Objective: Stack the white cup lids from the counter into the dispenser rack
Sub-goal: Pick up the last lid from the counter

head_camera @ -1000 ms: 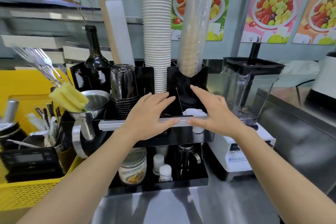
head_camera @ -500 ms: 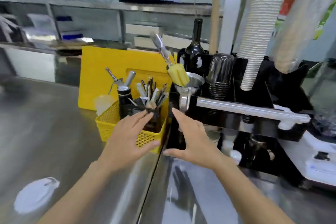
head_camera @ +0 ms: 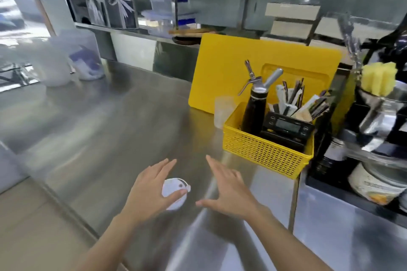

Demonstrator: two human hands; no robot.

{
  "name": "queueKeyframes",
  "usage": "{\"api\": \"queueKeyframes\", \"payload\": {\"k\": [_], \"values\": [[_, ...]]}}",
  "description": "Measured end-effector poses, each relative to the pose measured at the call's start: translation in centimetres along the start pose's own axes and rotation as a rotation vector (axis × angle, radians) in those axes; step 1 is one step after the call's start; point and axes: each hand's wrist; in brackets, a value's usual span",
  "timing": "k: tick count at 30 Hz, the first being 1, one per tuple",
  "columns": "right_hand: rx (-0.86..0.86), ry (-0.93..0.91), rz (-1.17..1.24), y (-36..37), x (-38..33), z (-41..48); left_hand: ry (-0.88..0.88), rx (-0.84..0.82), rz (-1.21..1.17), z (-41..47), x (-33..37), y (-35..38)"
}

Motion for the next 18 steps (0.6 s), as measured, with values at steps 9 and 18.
{"api": "queueKeyframes", "payload": {"k": [9, 18], "values": [[-0.156, 0.160, 0.095, 8.0, -1.7, 5.2, -0.117, -0.199, -0.185, -1.3, -5.6, 4.1], [0.002, 0.320, 0.201, 10.5, -1.7, 6.2, -0.102, -0.167, -0.486, -1.1, -5.1, 6.3]]}}
Point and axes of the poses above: each hand's wrist, its own z-axis towards the middle knuckle, its own y-axis out of the palm, x = y × z, and after that the axes turned 15 degrees about -x, right-handed
